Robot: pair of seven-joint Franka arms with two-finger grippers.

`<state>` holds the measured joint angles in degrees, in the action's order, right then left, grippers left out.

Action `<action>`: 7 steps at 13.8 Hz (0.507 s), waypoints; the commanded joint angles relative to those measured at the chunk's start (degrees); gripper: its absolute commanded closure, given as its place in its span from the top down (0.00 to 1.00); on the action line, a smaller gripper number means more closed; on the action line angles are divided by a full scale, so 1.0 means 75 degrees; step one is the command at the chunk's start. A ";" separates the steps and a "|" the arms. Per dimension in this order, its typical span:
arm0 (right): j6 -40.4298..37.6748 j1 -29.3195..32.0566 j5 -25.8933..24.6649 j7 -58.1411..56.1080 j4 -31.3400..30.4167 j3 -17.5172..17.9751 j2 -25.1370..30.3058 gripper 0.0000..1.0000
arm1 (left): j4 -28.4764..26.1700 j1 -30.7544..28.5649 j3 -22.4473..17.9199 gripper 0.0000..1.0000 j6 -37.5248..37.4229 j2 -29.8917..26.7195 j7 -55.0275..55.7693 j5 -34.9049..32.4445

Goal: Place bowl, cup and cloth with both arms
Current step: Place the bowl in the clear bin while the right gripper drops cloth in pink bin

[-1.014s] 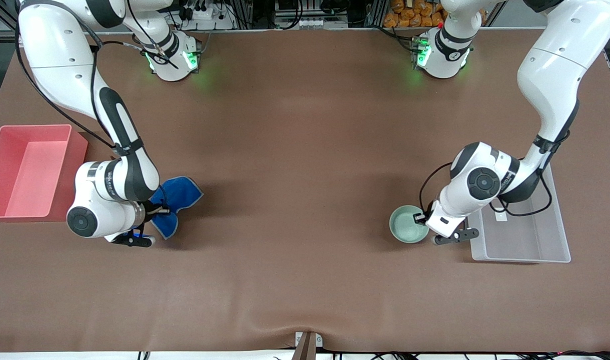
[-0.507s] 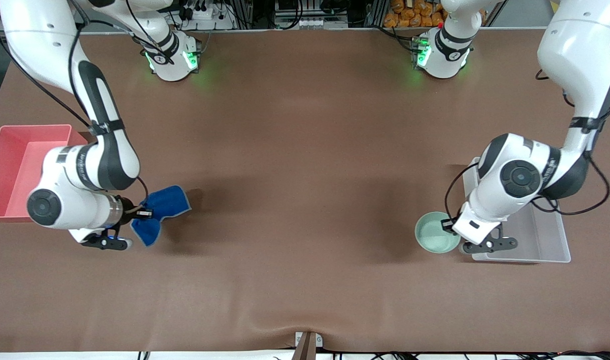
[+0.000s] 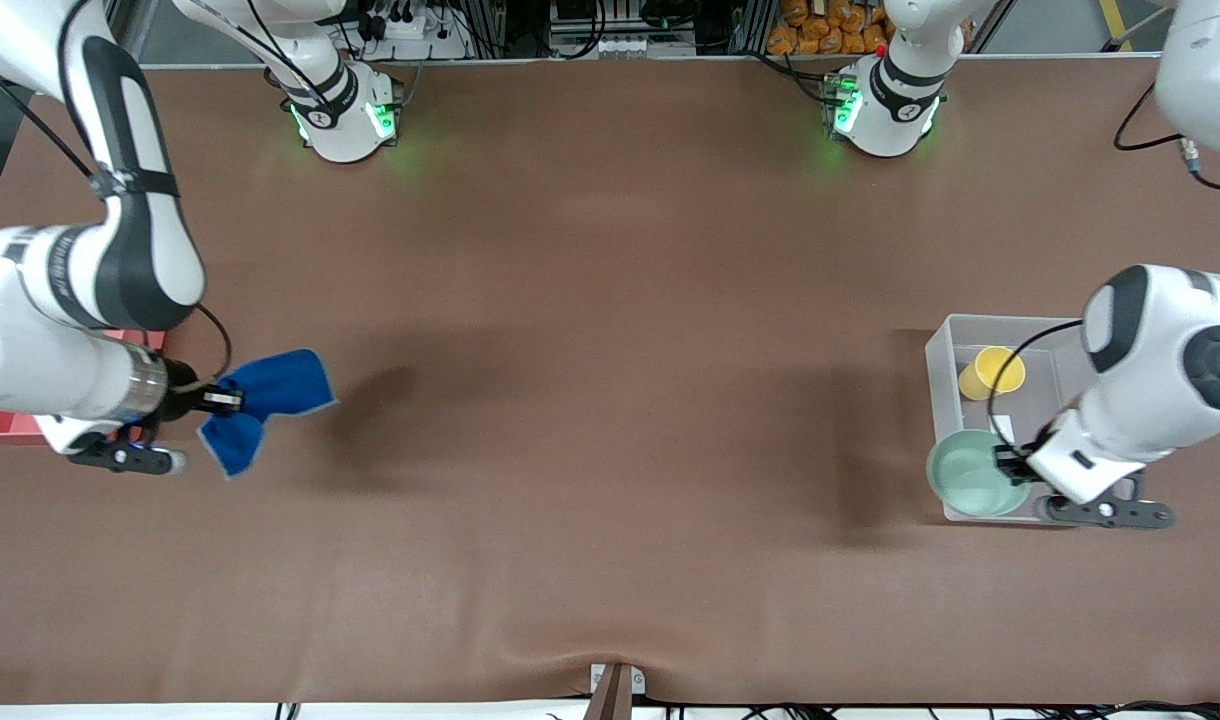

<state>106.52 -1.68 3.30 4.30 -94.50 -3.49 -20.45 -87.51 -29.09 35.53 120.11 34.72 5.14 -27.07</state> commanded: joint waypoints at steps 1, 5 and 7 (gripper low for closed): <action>-0.0267 0.0691 -0.0123 -0.0862 -0.0408 0.0102 0.0616 0.00 | 0.0311 -0.0409 0.0044 0.00 -0.0101 0.0396 -0.1186 0.0117; -0.0339 0.1675 -0.0415 -0.2081 -0.0373 0.0102 0.0757 0.00 | 0.0710 -0.0739 -0.0271 0.00 0.0389 0.1006 -0.2325 0.0093; -0.0281 0.2319 -0.0614 -0.2866 -0.0315 0.0113 0.0711 0.00 | 0.0687 -0.0762 -0.0413 0.00 0.0497 0.0984 -0.2467 0.0070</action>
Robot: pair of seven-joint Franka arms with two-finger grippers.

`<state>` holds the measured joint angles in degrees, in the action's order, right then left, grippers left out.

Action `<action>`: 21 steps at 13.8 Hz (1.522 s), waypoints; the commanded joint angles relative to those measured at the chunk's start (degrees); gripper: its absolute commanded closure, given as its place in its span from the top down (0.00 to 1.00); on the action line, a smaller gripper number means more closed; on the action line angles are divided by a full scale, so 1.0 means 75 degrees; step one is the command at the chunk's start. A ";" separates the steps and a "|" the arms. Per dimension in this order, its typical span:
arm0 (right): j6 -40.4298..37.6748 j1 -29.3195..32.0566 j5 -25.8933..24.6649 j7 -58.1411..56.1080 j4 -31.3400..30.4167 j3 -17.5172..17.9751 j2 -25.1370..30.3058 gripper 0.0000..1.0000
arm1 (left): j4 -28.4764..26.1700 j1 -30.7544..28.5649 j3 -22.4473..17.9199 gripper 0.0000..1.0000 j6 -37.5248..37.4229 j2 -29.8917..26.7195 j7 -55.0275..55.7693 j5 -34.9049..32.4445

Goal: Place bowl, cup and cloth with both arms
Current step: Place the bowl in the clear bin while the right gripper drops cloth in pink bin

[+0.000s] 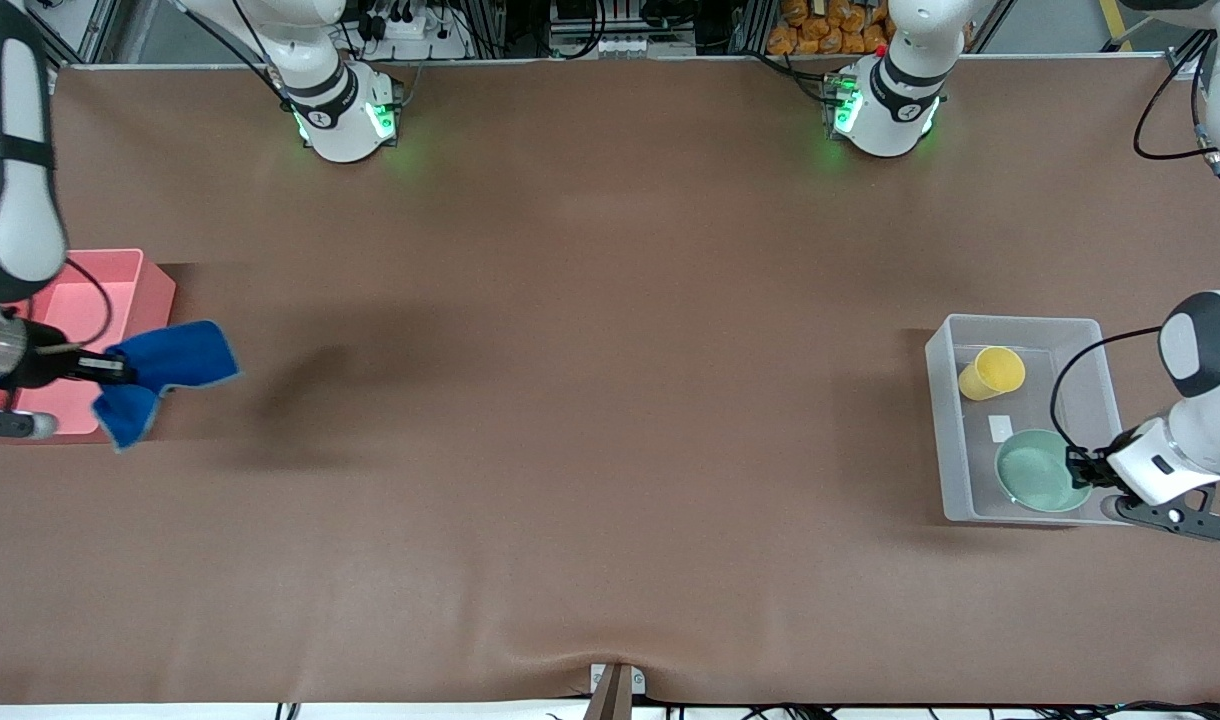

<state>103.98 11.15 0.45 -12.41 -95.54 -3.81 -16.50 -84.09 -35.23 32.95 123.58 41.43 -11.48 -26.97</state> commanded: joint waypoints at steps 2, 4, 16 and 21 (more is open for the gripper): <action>0.0209 0.1124 -0.0551 -0.1120 -0.0024 0.0156 0.0056 0.00 | 0.0103 -0.0036 -0.0070 0.00 0.0011 0.0077 -0.0298 0.0080; 0.0781 0.1664 -0.0926 -0.1601 0.0000 0.0156 -0.0236 0.00 | -0.0201 -0.0037 -0.0081 0.00 0.0034 0.0182 -0.0275 0.0080; 0.2542 0.3096 -0.0951 -0.2493 0.0000 0.0156 -0.2522 0.30 | -0.0284 -0.0061 0.0340 1.00 -0.0607 -0.0692 0.0625 0.0700; 0.1784 0.2629 -0.0869 -0.2400 0.0233 0.0226 -0.1752 1.00 | -0.0063 -0.0014 0.0762 1.00 -0.1102 -0.2346 0.0897 0.0432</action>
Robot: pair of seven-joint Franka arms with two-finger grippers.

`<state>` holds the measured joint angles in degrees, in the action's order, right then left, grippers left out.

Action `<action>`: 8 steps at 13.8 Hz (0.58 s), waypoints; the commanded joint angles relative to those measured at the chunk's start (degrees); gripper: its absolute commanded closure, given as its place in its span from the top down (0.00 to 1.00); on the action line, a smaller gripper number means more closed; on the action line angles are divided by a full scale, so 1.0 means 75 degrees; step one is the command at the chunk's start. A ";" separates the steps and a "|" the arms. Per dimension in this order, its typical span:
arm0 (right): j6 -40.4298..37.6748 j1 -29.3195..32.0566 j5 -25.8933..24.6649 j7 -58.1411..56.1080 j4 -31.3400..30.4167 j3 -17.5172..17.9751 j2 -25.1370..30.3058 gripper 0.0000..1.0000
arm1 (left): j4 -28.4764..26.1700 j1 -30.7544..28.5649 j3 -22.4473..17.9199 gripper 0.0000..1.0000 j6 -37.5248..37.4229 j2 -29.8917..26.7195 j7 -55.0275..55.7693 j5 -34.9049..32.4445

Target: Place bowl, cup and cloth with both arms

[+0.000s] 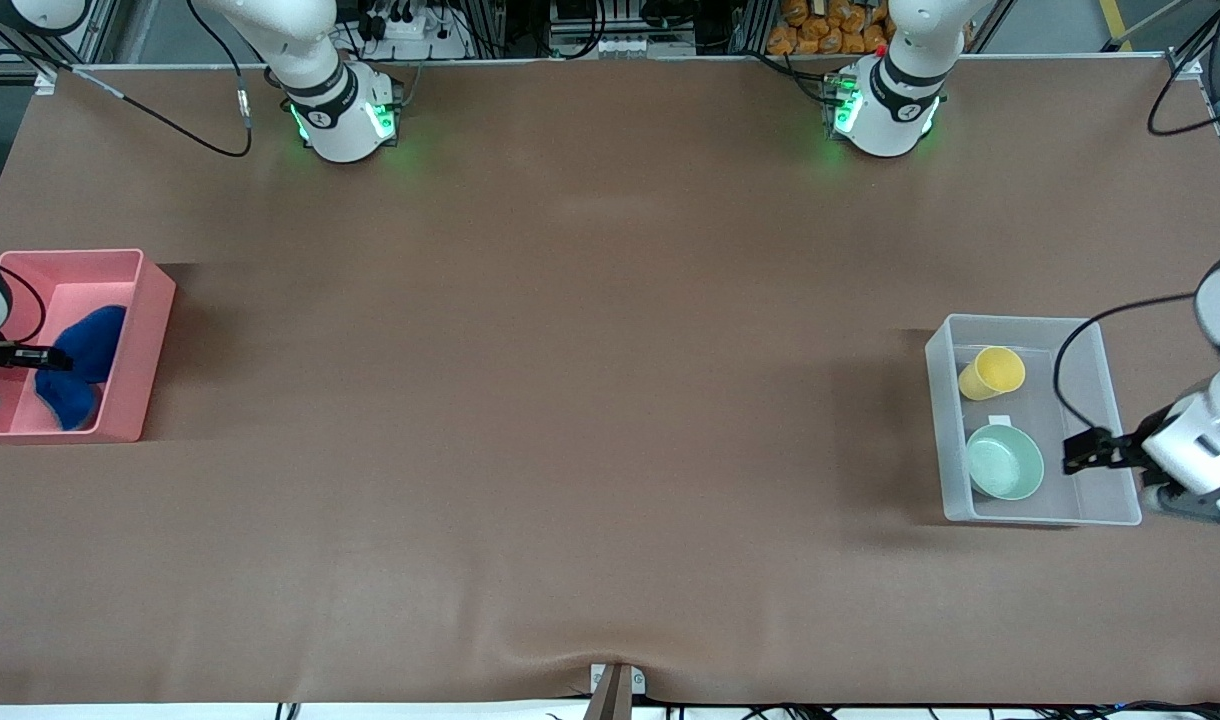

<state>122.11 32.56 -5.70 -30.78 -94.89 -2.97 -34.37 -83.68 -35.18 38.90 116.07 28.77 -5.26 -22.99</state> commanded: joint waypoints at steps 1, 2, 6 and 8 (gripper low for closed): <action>-0.1124 -0.0529 -0.0026 0.0072 0.0368 0.0103 0.0889 1.00 | 0.0023 -0.0032 0.0004 1.00 -0.0124 -0.0764 0.0056 0.0006; -0.1616 -0.0834 -0.0025 0.0374 0.0556 0.0103 0.1123 1.00 | 0.0037 -0.0067 0.0132 1.00 -0.0356 -0.0939 0.0080 0.0309; -0.2369 -0.2158 -0.0025 0.1920 0.0628 0.0115 0.2154 1.00 | 0.0001 -0.0079 0.0133 1.00 -0.1948 -0.1947 0.0582 0.1716; -0.2942 -0.2814 0.0219 0.2764 0.0605 0.0127 0.2553 1.00 | -0.0034 -0.0079 0.0156 1.00 -0.2548 -0.2357 0.0934 0.1881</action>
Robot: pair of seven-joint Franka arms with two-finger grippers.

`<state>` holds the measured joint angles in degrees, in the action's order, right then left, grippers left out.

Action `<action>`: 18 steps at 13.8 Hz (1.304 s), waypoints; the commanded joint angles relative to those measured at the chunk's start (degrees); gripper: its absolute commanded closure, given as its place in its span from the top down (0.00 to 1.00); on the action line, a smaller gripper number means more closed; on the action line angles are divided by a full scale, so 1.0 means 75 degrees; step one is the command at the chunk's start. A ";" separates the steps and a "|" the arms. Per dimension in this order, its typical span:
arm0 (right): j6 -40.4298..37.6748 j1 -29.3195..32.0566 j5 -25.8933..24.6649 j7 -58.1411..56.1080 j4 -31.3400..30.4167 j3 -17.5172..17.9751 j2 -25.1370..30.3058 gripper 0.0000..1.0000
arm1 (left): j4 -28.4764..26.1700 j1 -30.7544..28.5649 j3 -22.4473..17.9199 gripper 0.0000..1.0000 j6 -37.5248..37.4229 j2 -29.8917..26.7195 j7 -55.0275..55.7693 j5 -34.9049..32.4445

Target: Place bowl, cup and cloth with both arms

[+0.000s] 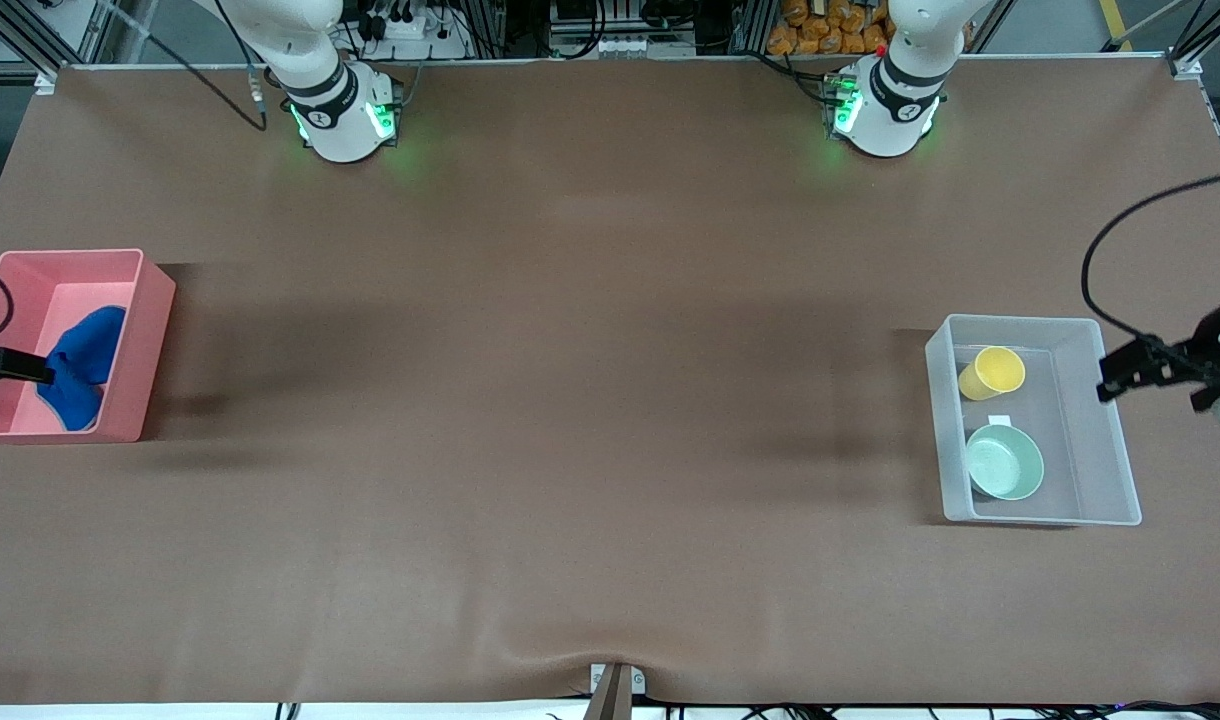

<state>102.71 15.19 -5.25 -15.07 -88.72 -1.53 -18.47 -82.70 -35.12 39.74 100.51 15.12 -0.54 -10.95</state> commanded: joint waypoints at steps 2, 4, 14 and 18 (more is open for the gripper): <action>-0.0662 -0.1107 0.0547 0.1594 -0.0241 -0.0077 0.0856 1.00 | -0.0246 -0.0086 0.0045 1.00 -0.0593 -0.0866 0.0330 0.0521; -0.0919 -0.1729 0.0571 0.2438 -0.0264 -0.0066 0.1231 1.00 | -0.0282 -0.0086 0.0045 1.00 -0.0733 -0.1054 0.0330 0.0592; -0.2034 -0.1943 0.1192 0.2618 -0.0487 -0.0135 0.2932 1.00 | -0.0739 0.3561 -0.3556 1.00 -0.1131 -0.2074 0.0435 0.0979; -0.2431 -0.1663 0.1075 0.2009 -0.0452 -0.0148 0.3037 1.00 | -0.1417 0.5139 -0.5099 1.00 -0.1109 -0.2589 0.0761 0.1225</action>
<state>86.10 0.77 2.72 1.92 -90.83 -2.86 2.83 -88.87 1.26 3.38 91.87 -0.52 2.74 -2.92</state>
